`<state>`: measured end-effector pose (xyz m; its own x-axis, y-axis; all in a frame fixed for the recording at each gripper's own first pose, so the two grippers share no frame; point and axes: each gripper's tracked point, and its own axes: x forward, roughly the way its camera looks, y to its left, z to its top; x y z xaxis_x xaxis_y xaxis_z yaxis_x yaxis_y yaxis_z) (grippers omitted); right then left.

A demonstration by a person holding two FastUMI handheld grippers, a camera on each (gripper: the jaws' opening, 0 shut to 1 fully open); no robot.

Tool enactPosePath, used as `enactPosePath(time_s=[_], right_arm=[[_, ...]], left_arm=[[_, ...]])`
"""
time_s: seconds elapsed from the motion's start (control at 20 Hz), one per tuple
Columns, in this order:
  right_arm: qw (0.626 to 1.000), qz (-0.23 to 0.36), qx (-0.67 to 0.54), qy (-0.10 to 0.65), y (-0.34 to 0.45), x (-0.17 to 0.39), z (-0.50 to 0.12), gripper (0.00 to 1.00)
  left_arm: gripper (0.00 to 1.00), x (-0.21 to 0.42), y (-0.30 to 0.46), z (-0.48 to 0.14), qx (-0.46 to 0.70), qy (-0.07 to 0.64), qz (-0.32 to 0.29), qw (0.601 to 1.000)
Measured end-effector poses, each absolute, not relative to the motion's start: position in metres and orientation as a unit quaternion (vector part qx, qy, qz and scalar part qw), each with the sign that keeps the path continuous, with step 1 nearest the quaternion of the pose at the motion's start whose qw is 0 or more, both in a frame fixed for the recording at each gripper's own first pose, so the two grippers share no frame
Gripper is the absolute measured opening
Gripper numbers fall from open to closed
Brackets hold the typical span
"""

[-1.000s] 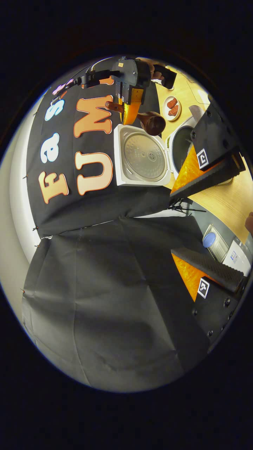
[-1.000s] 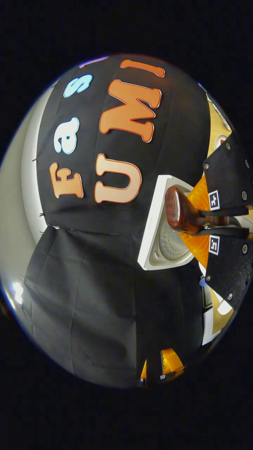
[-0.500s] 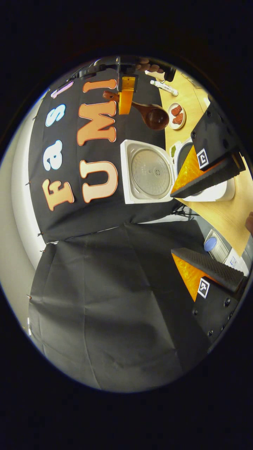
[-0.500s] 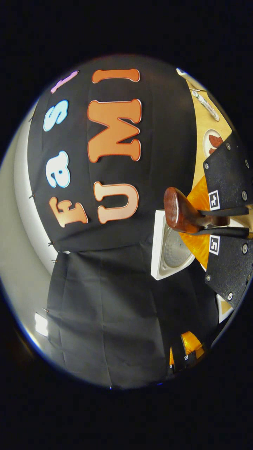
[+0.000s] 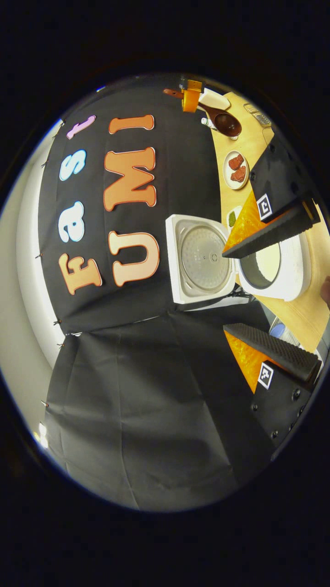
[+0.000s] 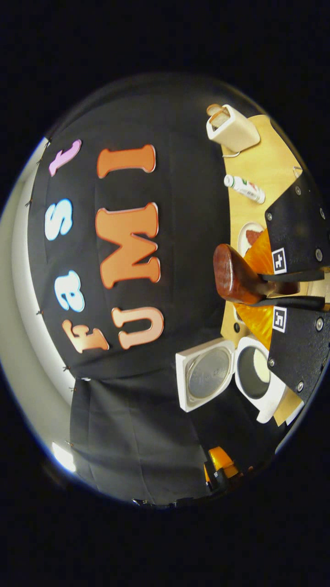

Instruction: Close the left gripper, press the button to open the rice cooker; take a wooden spoon from the chopstick holder with the right hand, scoop a spoonful of rice and pour it into the rice cooker, then put the wooden spoon back into the chopstick holder.

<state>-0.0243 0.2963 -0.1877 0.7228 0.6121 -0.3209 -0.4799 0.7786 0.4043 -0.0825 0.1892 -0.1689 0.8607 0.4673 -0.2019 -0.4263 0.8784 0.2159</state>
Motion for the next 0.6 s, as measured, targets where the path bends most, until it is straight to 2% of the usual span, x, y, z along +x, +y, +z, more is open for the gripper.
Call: enactPosePath(time_s=[0.15, 0.2, 0.25, 0.35, 0.4, 0.6], right_arm=[[0.921, 0.252, 0.152, 0.256, 0.242, -0.028, -0.224, 0.12], [0.923, 0.237, 0.151, 0.265, 0.225, -0.03, -0.236, 0.12], [0.924, 0.22, 0.149, 0.274, 0.209, -0.031, -0.248, 0.12], [0.926, 0.192, 0.151, 0.288, 0.178, -0.033, -0.267, 0.12], [0.926, 0.179, 0.154, 0.295, 0.16, -0.036, -0.272, 0.11], [0.925, 0.128, 0.169, 0.316, 0.11, -0.038, -0.306, 0.12]], left_arm=[[0.94, -0.071, 0.17, -0.168, 0.08, 0.124, 0.224, 0.963], [0.99, -0.067, 0.163, -0.169, 0.078, 0.125, 0.221, 0.964], [0.94, -0.064, 0.156, -0.17, 0.076, 0.126, 0.217, 0.965], [0.99, -0.059, 0.145, -0.172, 0.074, 0.129, 0.212, 0.966], [0.94, -0.056, 0.14, -0.171, 0.074, 0.13, 0.211, 0.966], [0.94, -0.047, 0.118, -0.171, 0.078, 0.132, 0.202, 0.968]])
